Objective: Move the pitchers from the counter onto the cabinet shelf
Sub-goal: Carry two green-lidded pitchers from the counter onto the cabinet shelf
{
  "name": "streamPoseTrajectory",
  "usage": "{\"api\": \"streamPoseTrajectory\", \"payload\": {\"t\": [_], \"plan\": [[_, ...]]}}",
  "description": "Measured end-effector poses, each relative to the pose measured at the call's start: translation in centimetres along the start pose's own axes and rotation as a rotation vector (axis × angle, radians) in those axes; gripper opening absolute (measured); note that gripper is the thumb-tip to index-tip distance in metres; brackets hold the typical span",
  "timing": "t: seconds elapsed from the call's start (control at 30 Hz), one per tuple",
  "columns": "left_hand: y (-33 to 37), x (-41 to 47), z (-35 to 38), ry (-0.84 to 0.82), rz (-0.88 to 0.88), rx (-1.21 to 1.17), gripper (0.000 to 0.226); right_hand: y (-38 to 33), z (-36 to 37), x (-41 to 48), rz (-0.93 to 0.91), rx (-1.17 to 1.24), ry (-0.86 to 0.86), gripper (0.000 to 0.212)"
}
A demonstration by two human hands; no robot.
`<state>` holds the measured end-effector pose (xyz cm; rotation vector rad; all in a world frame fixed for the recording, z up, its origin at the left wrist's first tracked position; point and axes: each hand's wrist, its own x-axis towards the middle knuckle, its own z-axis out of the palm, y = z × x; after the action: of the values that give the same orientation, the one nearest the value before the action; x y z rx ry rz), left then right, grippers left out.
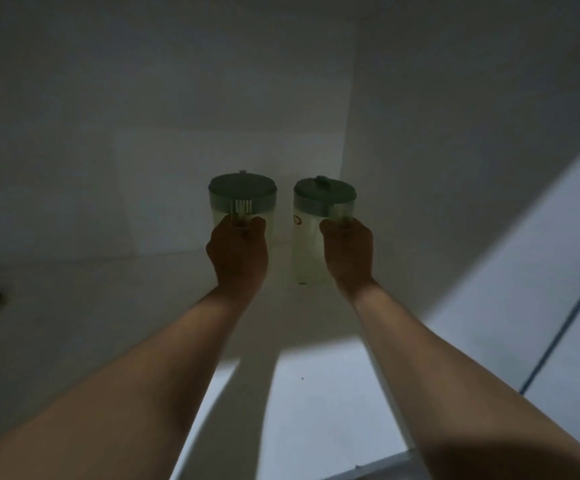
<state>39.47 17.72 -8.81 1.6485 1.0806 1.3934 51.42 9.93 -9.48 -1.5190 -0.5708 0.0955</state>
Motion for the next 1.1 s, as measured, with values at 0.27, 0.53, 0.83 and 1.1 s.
{"api": "streamPoseTrajectory", "payload": {"t": [0.27,0.53,0.83,1.1], "plan": [[-3.2,3.1,5.1,0.006,-0.089,-0.045,0.015,4.6,2.1,5.3,0.035,-0.018,-0.019,0.033],[-3.9,4.7,8.3,-0.042,-0.106,-0.018,0.018,5.9,3.0,8.6,0.015,-0.039,-0.03,0.033],[-4.3,5.6,8.8,-0.114,-0.101,0.173,0.034,5.7,2.5,9.6,0.046,-0.19,-0.14,0.025],[-3.4,4.3,6.4,-0.061,-0.131,0.386,0.081,4.2,0.6,6.9,0.106,-0.39,-0.131,0.081]]}}
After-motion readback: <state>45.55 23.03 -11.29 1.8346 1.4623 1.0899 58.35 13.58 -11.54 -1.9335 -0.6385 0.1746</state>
